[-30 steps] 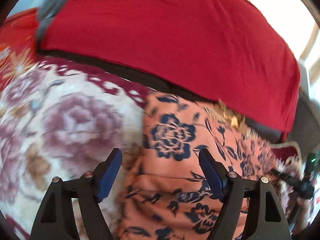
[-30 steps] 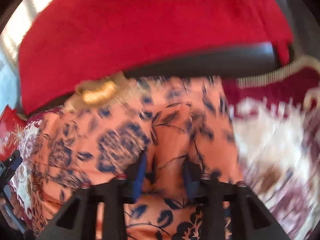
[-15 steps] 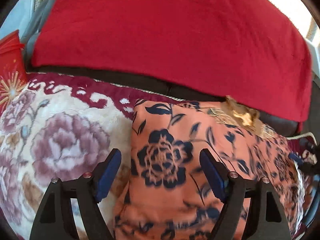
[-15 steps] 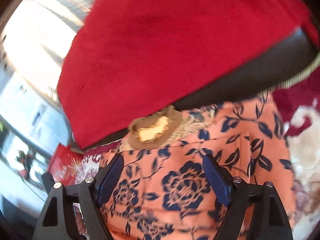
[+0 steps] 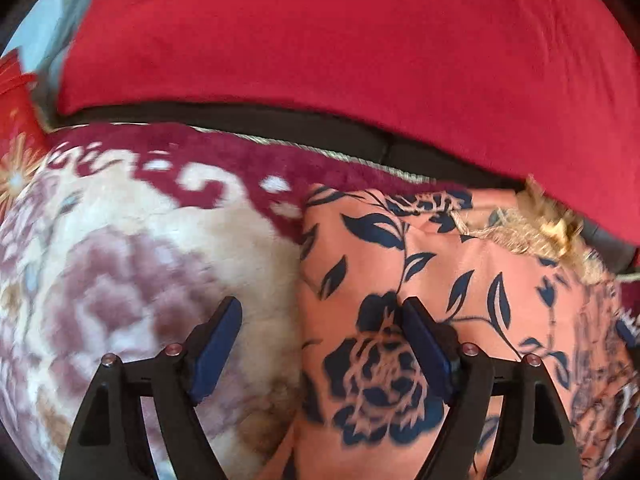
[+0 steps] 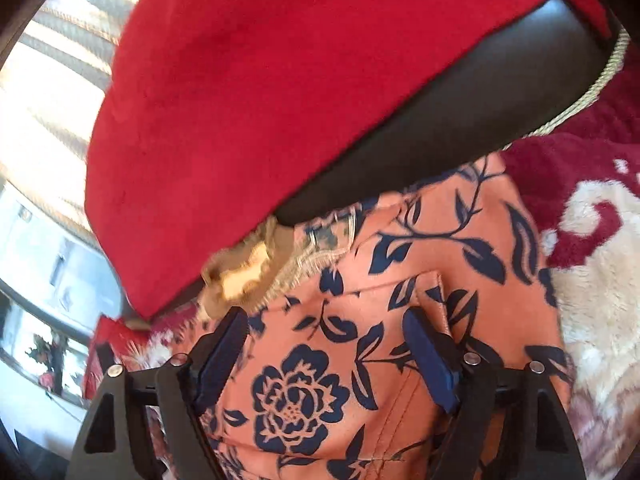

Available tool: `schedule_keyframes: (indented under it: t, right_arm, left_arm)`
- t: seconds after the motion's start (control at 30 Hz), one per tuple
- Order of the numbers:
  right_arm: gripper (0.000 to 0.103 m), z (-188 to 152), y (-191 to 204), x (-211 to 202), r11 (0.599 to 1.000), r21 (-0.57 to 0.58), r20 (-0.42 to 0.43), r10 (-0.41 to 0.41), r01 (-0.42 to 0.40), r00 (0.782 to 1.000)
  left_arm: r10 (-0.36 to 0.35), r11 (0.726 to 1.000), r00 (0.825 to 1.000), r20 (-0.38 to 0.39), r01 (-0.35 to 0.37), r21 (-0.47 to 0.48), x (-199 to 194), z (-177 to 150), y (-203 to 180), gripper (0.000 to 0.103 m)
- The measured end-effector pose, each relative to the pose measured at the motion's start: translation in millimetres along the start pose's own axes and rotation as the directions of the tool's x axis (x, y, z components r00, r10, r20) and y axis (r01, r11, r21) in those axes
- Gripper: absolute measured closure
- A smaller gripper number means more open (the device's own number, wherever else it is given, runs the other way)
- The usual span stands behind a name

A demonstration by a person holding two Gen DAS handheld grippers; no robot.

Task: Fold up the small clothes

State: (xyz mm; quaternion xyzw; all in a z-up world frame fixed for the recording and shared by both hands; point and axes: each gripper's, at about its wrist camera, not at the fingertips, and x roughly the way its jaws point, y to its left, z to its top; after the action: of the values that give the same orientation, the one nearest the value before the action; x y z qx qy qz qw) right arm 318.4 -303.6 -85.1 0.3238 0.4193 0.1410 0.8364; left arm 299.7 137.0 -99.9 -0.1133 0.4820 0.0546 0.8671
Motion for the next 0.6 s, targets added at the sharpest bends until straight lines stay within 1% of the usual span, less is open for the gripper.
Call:
schedule_keyframes:
  t: [0.03, 0.1, 0.17, 0.23, 0.3, 0.33, 0.37, 0.43, 0.47, 0.5, 0.53, 0.57, 0.6]
  right_arm:
    - [0.02, -2.8, 4.6, -9.3, 1.0, -0.01, 0.03, -0.01, 0.011, 0.999]
    - [0.02, -13.4, 13.4, -32.4, 0.998, -0.054, 0.071, -0.008, 0.012, 0.997]
    - [0.02, -30.4, 19.5, -56.9, 0.995, -0.1, 0.099, -0.009, 0.019, 0.995]
    - [0.02, -49.1, 23.2, -83.4, 0.99, -0.141, 0.114, -0.012, 0.028, 0.993]
    - [0.02, -79.5, 23.6, -116.7, 0.986, -0.165, 0.129, -0.009, 0.03, 0.992]
    - [0.02, -99.6, 22.1, -137.7, 0.984, -0.174, 0.138, -0.004, 0.029, 0.99]
    - [0.02, -112.4, 20.5, -151.7, 0.984, -0.174, 0.149, -0.005, 0.031, 0.989]
    - [0.02, -148.0, 16.8, -198.6, 0.98, -0.186, 0.201, -0.03, 0.069, 0.979]
    - [0.02, -171.1, 18.0, -226.0, 0.973, -0.199, 0.251, -0.061, 0.114, 0.966]
    - [0.02, -185.1, 17.4, -253.4, 0.967, -0.21, 0.287, -0.081, 0.146, 0.954]
    - [0.02, -202.0, 20.8, -277.3, 0.956, -0.222, 0.336, -0.109, 0.191, 0.936]
    - [0.02, -221.6, 28.1, -304.6, 0.94, -0.237, 0.395, -0.137, 0.245, 0.908]
    - [0.02, -233.0, 35.8, -321.0, 0.927, -0.256, 0.432, -0.145, 0.276, 0.89]
  left_arm:
    - [-0.007, 1.0, 0.999, 0.037, 0.008, -0.008, -14.1, -4.4, 4.5, 0.021]
    - [-0.051, 0.999, 0.993, 0.107, 0.053, -0.011, -47.0, -20.4, 14.2, 0.021]
    - [-0.092, 0.995, 0.984, 0.154, 0.095, -0.009, -81.0, -45.0, 29.0, 0.021]
    - [-0.118, 0.992, 0.976, 0.182, 0.123, -0.02, -103.6, -64.7, 41.0, 0.021]
    - [-0.14, 0.989, 0.971, 0.196, 0.148, -0.026, -123.8, -94.8, 56.7, 0.021]
    - [-0.148, 0.986, 0.967, 0.208, 0.16, -0.041, -137.1, -111.4, 63.3, 0.021]
    - [-0.161, 0.983, 0.963, 0.214, 0.177, -0.055, -150.5, -129.6, 68.1, 0.021]
    - [-0.175, 0.975, 0.959, 0.224, 0.2, -0.095, -172.4, -160.9, 85.3, 0.021]
    - [-0.182, 0.97, 0.955, 0.235, 0.213, -0.115, -183.1, -175.8, 91.3, 0.021]
    - [-0.185, 0.967, 0.953, 0.241, 0.22, -0.126, -197.8, -187.8, 95.5, 0.021]
    - [-0.183, 0.966, 0.951, 0.25, 0.222, -0.136, -209.7, -198.1, 100.0, 0.021]
    - [-0.181, 0.963, 0.946, 0.27, 0.226, -0.145, -220.8, -207.4, 104.3, 0.021]
    - [-0.182, 0.961, 0.94, 0.29, 0.233, -0.149, -235.0, -215.0, 107.9, 0.021]
